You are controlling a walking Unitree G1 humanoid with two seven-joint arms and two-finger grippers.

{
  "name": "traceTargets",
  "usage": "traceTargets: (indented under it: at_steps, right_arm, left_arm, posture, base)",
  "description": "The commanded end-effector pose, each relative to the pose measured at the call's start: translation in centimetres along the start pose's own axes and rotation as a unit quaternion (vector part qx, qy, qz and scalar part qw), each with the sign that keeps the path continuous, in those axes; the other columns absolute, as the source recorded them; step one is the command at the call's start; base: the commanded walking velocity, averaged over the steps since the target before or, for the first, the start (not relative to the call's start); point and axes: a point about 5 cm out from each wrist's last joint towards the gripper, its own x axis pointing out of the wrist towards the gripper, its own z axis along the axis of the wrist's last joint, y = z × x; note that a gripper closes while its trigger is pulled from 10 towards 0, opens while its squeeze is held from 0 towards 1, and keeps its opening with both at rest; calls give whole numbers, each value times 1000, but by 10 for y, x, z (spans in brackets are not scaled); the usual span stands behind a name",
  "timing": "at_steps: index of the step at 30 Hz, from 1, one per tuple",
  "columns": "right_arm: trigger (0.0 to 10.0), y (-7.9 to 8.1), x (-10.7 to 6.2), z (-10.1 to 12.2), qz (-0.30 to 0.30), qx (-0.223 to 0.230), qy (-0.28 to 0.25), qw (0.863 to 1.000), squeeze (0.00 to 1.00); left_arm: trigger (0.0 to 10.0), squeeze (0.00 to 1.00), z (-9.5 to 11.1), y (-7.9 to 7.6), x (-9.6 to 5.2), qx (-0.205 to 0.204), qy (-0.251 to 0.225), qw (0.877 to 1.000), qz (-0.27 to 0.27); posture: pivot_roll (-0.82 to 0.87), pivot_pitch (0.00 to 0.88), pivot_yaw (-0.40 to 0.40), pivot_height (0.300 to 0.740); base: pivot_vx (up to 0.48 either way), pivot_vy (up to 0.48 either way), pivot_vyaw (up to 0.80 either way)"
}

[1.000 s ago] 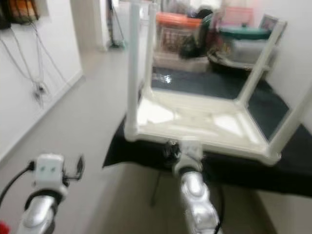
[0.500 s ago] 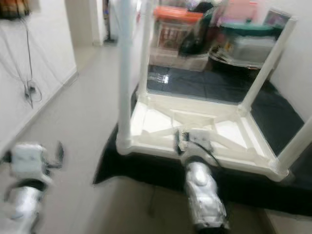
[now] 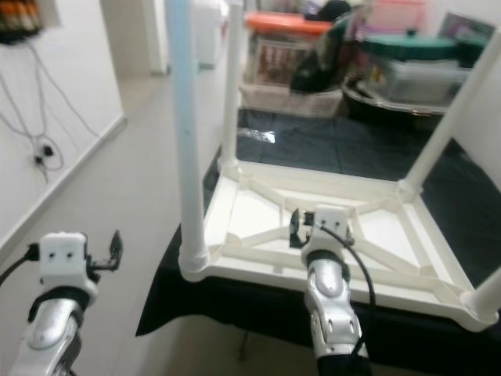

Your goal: Building children table

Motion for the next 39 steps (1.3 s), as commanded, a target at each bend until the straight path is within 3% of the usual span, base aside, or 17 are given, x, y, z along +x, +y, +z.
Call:
traceTargets:
  at_steps: [1,10,13,14,19,20,21,22,23,24,25,26,30,32,34,39]
  right_arm:
    - [10000,10,2,-2,36,12,10,999,0]
    - [10000,5,12,-4,102,44,25,994,0]
    - [10000,-3,20,1,144,21,34,989,0]
    - [10000,-12,28,8,186,-1,45,982,0]
    - [10000,-16,33,14,223,-16,45,974,0]
    - [10000,-14,32,17,263,-14,45,964,1000]
    - [10000,-8,27,20,351,-20,49,935,1000]
    - [10000,-8,27,20,351,-20,49,935,1000]
    - [10000,1,17,20,429,-17,54,901,431]
    - [10000,5,11,21,467,-13,56,882,431]
    - [10000,5,11,21,467,-13,56,882,431]
    - [10000,11,6,23,502,-3,57,863,0]
    - [10000,24,4,34,562,16,49,826,0]
    - [10000,27,5,36,572,19,49,819,0]
    - [10000,33,4,38,596,28,48,801,0]
    - [10000,48,6,38,614,22,39,788,0]
  left_arm:
    - [10000,0,-10,-3,-5,-1,26,1000,-9]
    - [10000,0,-23,-26,-19,-20,60,994,-83]
    - [10000,0,-31,-32,-25,-20,81,990,-114]
    - [10000,0,-37,-39,-30,-31,98,984,-144]
    - [10000,0,-39,-45,-34,-49,106,978,-173]
    - [10000,0,-38,-50,-37,-58,106,973,-199]
    - [10000,0,-36,-62,-44,-74,104,959,-252]
    - [10000,0,-36,-62,-44,-74,104,959,-252]
    - [10000,0,-35,-70,-50,-73,99,948,-292]
    - [10000,0,-35,-74,-53,-69,96,943,-310]
    - [10000,0,-35,-74,-53,-69,96,943,-310]
    - [10000,0,-34,-77,-56,-63,93,940,-322]
    - [10000,0,-33,-81,-60,-50,85,934,-343]
    - [10000,0,-33,-81,-61,-48,85,934,-345]
    - [10000,0,-34,-80,-62,-48,89,934,-342]
    - [10000,0,-34,-81,-64,-43,87,931,-351]
  posture:
    - [146,0,-92,740]
    - [143,0,-91,740]
    - [144,0,-91,740]
    - [139,0,-85,740]
    - [137,0,-84,740]
    - [137,0,-85,740]
    - [137,0,-84,740]
    - [137,0,-84,740]
    - [141,0,-85,740]
    - [141,0,-85,740]
    - [141,0,-85,740]
    - [148,0,-87,740]
    - [156,0,-85,740]
    - [156,0,-85,740]
    - [156,0,-81,740]
    - [163,0,-88,740]
  base:
    - [0,0,0]
    - [0,0,0]
    - [0,0,0]
    - [0,0,0]
    - [0,0,0]
    - [0,0,0]
    - [0,0,0]
    - [0,0,0]
    - [0,0,0]
    - [0,0,0]
    - [0,0,0]
    - [0,0,0]
    - [0,0,0]
    - [0,0,0]
    - [0,0,0]
    - [0,0,0]
